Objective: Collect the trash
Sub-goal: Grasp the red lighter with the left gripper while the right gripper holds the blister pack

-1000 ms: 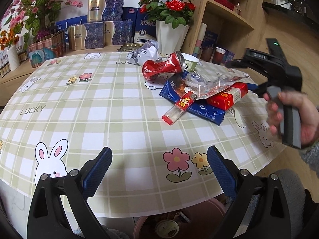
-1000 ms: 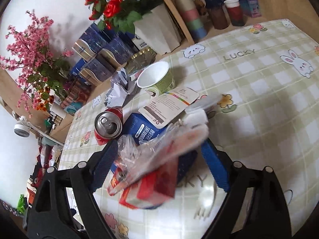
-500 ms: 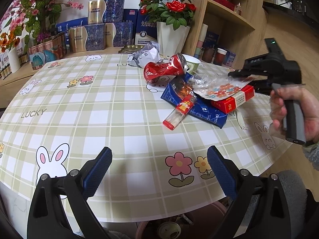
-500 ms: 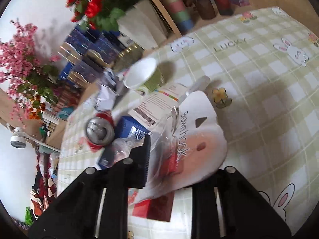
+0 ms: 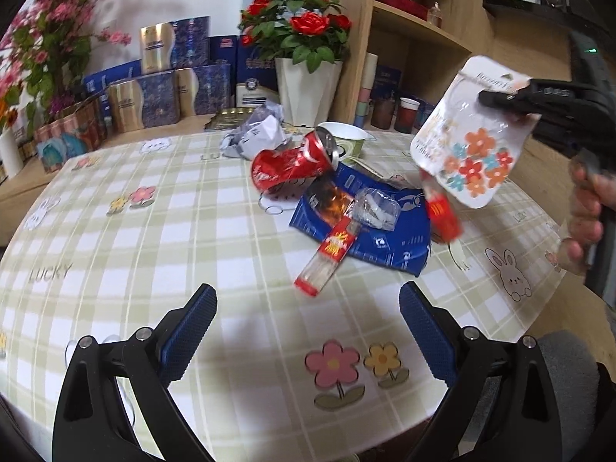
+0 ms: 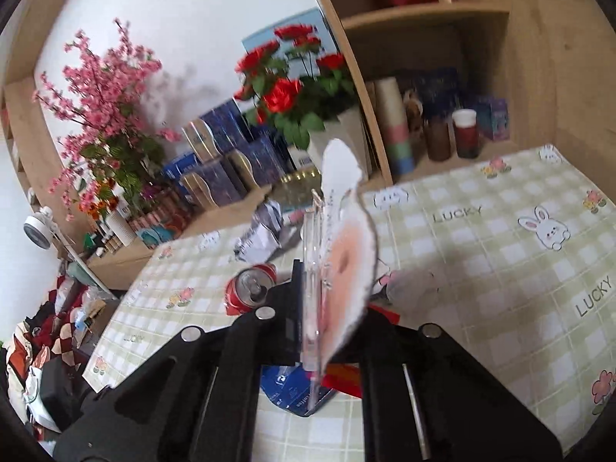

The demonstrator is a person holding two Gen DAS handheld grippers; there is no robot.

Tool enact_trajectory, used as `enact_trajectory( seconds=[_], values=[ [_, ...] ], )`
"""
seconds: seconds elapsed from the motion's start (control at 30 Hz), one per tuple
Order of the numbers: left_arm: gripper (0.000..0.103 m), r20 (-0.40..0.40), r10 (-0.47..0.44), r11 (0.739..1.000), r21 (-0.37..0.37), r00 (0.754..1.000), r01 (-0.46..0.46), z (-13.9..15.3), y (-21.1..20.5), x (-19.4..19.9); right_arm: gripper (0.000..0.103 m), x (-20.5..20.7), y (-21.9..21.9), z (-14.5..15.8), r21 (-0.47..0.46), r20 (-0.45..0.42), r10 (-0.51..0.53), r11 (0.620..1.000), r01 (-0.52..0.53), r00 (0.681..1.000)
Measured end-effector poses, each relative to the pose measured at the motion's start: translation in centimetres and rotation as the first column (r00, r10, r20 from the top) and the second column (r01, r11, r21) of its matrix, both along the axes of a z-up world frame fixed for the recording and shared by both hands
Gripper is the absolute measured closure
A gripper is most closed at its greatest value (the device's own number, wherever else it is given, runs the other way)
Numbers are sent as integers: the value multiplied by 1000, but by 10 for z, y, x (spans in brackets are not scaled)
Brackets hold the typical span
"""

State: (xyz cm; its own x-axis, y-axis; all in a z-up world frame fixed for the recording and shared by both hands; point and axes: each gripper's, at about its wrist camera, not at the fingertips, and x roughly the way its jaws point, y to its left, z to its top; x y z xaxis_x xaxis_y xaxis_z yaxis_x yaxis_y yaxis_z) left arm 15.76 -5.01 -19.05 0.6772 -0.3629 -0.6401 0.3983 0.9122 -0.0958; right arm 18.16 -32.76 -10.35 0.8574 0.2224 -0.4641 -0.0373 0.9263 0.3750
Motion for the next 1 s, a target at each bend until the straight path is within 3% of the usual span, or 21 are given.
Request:
enact_trajectory(
  seconds=[0.17, 0.4, 0.5, 0.7, 0.77, 0.83, 1.0],
  values=[
    [22, -49, -51, 998, 22, 998, 52, -6, -14, 28, 92, -21, -16, 2, 10, 26, -34, 999, 34, 999],
    [38, -118, -103, 990, 87, 988, 114, -24, -33, 67, 92, -47, -36, -18, 53, -8, -75, 996, 76, 997],
    [39, -131, -133, 984, 103, 982, 147, -28, -40, 75, 92, -59, -44, -22, 88, 0, -97, 991, 96, 995],
    [52, -173, -166, 963, 183, 971, 197, -44, -54, 84, 92, -65, -51, -28, 109, -20, -105, 988, 107, 994],
    [69, -182, -167, 958, 201, 969, 203, -47, -57, 84, 92, -66, -52, -29, 111, -23, -102, 988, 104, 995],
    [77, -180, -153, 956, 223, 972, 192, -48, -57, 82, 92, -67, -50, -28, 109, -24, -96, 989, 98, 995],
    [81, -192, -84, 986, 125, 978, 109, -35, -39, 72, 92, -71, -47, -27, 104, -28, -80, 991, 82, 996]
  ],
)
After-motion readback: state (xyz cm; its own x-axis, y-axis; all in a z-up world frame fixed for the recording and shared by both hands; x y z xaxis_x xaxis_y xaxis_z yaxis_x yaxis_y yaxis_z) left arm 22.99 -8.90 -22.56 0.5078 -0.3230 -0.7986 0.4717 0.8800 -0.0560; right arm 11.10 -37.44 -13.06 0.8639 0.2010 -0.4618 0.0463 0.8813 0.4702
